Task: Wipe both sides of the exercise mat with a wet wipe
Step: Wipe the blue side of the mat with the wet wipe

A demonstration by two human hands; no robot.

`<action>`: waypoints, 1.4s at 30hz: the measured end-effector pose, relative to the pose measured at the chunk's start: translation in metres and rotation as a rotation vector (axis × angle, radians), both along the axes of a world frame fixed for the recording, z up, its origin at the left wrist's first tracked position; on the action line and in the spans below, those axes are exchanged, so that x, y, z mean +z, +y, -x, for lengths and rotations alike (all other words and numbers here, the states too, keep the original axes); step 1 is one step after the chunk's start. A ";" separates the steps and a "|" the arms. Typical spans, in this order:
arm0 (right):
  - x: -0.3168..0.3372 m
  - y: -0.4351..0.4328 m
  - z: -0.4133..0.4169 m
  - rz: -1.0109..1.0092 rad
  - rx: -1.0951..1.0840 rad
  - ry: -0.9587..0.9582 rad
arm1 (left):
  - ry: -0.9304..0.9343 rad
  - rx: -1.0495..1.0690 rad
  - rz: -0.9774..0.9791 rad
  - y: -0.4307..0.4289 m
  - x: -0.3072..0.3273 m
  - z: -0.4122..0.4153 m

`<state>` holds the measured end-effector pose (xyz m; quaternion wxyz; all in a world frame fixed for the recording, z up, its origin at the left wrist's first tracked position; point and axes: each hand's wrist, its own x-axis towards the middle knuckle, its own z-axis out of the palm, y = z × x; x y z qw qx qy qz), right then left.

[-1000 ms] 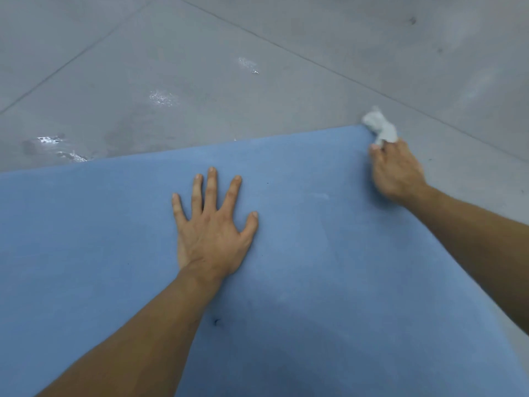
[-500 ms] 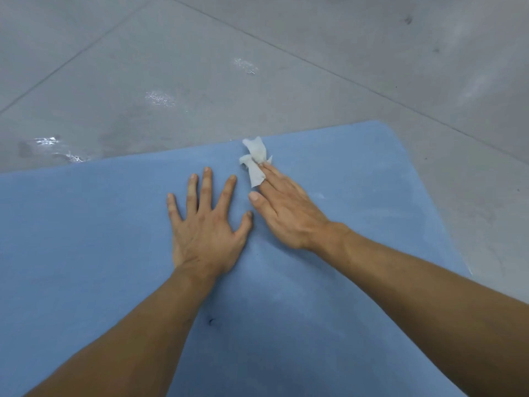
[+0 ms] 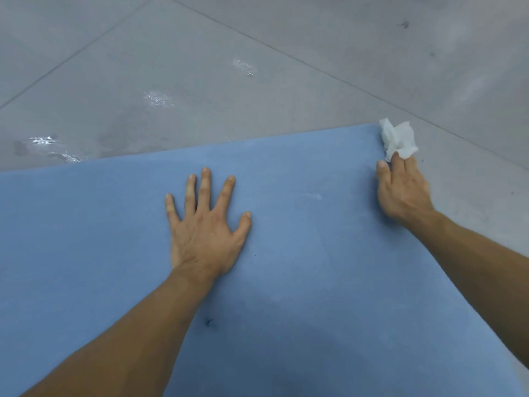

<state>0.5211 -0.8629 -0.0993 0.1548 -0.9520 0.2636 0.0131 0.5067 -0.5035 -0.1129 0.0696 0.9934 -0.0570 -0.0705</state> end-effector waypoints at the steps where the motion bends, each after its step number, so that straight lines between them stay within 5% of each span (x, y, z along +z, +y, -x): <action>1: 0.001 0.002 0.000 -0.001 -0.009 -0.004 | 0.001 -0.001 0.000 0.000 0.000 0.000; 8: 0.003 0.124 0.009 -0.119 0.617 0.023 | 0.005 -0.001 0.009 0.000 0.002 -0.001; 13: 0.009 0.170 0.022 -0.180 0.876 0.060 | 0.001 -0.010 -0.010 0.000 0.000 -0.001; 17: 0.008 0.152 0.025 0.012 1.000 0.073 | -0.013 -0.012 -0.017 0.000 0.000 -0.001; 32: 0.007 -0.013 0.021 0.064 0.171 0.002 | -0.005 0.003 0.010 0.000 0.000 -0.002; 36: 0.010 -0.020 0.022 0.089 0.156 -0.021 | 0.000 0.002 0.001 0.000 0.000 -0.003; 42: 0.006 0.041 0.011 0.047 0.564 -0.035 | 0.002 0.001 0.004 0.000 -0.001 -0.003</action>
